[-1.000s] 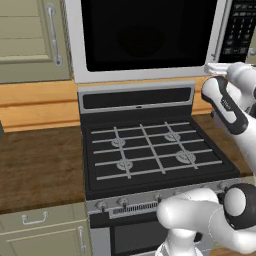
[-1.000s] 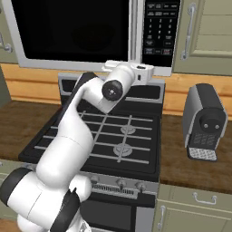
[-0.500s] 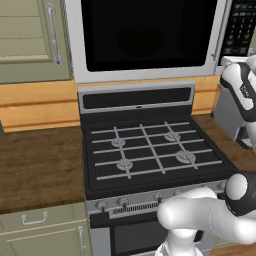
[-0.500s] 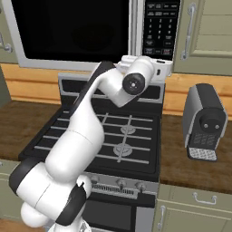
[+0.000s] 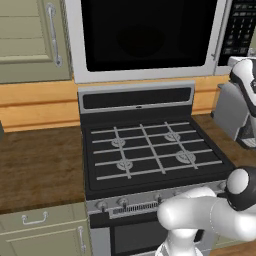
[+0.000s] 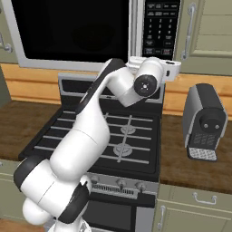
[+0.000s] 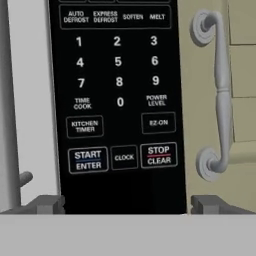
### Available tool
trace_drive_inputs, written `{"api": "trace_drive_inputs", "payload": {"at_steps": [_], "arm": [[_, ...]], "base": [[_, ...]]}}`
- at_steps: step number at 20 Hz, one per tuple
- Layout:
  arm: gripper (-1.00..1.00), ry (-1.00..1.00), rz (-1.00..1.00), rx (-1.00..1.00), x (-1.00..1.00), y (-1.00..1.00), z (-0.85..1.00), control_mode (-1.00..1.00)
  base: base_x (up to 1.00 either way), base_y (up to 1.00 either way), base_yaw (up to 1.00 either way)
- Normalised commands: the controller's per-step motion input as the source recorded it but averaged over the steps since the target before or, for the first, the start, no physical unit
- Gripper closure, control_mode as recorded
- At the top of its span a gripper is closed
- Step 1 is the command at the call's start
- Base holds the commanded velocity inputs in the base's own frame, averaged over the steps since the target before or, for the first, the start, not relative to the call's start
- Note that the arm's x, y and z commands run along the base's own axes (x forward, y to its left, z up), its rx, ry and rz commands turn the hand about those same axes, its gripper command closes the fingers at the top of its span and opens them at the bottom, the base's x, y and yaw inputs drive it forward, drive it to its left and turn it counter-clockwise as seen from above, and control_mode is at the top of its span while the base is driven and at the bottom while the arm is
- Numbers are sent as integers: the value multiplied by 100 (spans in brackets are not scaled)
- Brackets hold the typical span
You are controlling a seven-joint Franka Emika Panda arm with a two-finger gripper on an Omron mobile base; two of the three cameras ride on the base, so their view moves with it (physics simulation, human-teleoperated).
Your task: Open the microwave, place the bowl with waffle inside the microwave, then close the microwave door and turn it on.
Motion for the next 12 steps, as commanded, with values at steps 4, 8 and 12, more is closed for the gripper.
{"api": "trace_drive_inputs", "payload": {"at_steps": [4,8,12], "arm": [[-100,0,0,0,5,-14,-1,-100],[-100,0,0,0,8,-13,-1,-100],[-100,0,0,0,19,-23,0,-100]], "base": [[0,0,0],[0,0,0],[0,0,0]]}}
